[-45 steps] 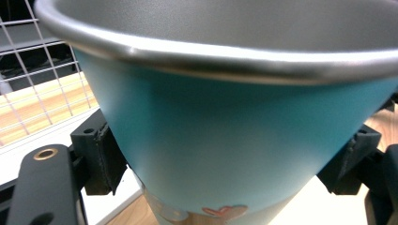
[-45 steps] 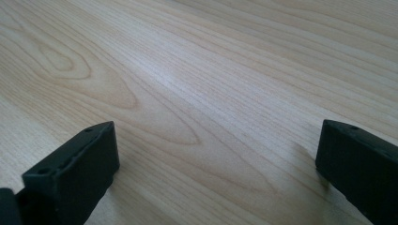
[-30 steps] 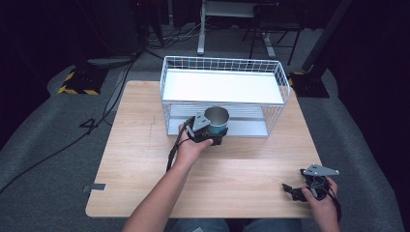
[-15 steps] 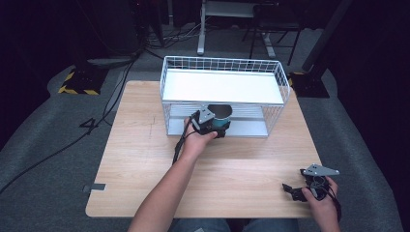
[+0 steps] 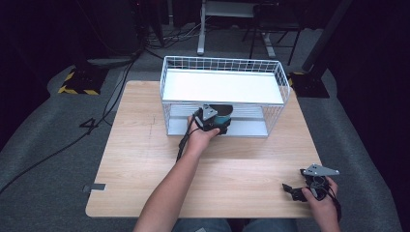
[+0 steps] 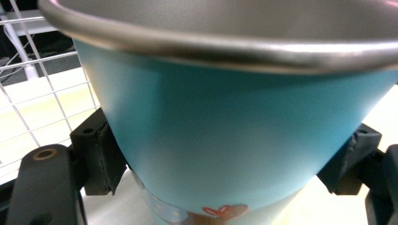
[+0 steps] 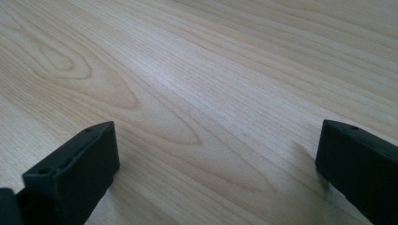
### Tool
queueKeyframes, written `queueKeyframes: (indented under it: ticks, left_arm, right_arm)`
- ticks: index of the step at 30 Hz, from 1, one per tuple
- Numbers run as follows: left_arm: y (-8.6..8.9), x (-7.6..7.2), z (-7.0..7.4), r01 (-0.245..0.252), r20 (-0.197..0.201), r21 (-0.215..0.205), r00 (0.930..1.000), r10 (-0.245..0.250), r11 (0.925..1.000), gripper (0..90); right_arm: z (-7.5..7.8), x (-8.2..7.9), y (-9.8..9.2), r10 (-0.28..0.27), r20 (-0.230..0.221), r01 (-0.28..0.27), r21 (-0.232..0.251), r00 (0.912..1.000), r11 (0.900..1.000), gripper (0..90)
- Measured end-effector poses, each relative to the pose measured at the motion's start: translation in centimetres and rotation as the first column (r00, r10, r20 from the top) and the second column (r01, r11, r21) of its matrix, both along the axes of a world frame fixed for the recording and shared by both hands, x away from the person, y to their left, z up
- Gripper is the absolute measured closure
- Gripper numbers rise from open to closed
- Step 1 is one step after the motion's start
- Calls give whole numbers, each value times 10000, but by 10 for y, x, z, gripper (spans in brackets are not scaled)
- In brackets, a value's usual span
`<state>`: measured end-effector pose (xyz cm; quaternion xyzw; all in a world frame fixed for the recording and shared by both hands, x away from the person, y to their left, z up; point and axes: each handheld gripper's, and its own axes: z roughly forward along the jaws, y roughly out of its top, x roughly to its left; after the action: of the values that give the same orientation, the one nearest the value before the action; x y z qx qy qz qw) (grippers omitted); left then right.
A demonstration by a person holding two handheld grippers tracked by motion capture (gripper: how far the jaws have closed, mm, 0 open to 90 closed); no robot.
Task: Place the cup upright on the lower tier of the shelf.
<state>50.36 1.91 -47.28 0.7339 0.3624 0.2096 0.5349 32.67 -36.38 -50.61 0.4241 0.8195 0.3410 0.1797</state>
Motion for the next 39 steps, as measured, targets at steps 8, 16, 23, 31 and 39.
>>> queueKeyframes:
  ticks: [8, 16, 23, 31, 39]
  left_arm:
    - [-4, 7, -1, -84, -144, -113, 9999, 83, 9999, 181]
    - [-5, 13, -7, -343, -212, 43, 9992, 344, 9994, 180]
    - [-5, 14, -10, -364, -282, 122, 9989, 367, 9993, 177]
    - [-3, 13, -9, -364, -311, 502, 9988, 379, 9981, 162]
    - [1, 9, -5, -220, -280, 486, 9993, 234, 9986, 161]
  right_arm:
    - [0, 0, 0, -53, -3, 53, 2, 10000, 10000, 1]
    - [0, 0, 0, -62, -8, 62, 4, 10000, 10000, 1]
    - [0, 0, 0, -60, -8, 60, 3, 10000, 10000, 1]
    - [0, -1, 0, -61, -8, 61, 3, 10000, 10000, 1]
    - [0, 0, 0, -58, -6, 58, 3, 10000, 10000, 1]
